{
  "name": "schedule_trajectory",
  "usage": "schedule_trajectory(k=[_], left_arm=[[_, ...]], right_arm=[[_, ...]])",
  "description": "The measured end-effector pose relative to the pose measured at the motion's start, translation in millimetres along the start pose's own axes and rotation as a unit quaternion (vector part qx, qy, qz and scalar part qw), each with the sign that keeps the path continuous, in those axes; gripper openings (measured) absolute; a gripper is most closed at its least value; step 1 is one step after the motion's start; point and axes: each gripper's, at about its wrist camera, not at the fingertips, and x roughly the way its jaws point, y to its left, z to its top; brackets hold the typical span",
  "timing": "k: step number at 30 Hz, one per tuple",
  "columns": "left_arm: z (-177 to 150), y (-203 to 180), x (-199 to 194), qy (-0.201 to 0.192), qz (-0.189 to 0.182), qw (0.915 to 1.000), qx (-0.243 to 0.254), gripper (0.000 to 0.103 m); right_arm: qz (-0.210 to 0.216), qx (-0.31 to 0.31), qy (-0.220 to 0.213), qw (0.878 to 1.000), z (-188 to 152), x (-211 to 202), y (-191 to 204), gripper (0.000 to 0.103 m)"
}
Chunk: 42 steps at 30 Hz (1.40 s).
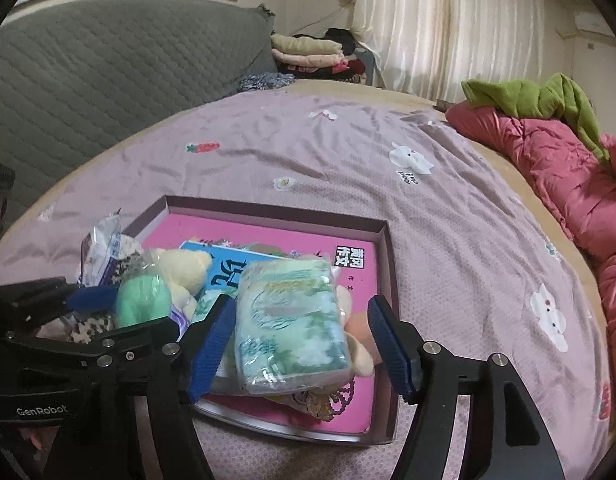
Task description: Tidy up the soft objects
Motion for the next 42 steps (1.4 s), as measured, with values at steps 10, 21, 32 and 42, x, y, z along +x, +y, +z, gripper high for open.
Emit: schedule_trajectory(k=[10,21,32,42], left_arm=[[3,-11,-19,-0.039,-0.021,0.9988,0.018,0.067],[-4,-7,-52,-0.066,0.02,0.9976,0.002,0.067],[-39,-7,-68,-0.032,0.086,0.9957,-0.011,0.068],[-69,-1,-84,-0.012,0.11,0.9932,-0.034,0.068]], right_arm=[[0.021,0.02,-0.066,0.997,6,-33,-6,0.074],[0.024,0.032,-0.105,0.994,-5,-70,-1,0.075],[0.019,0.023,-0.067,0.997,-45,-81,25,0.076],[0.019,0.035,-0.04,0.998,-78,-97,35,0.076]])
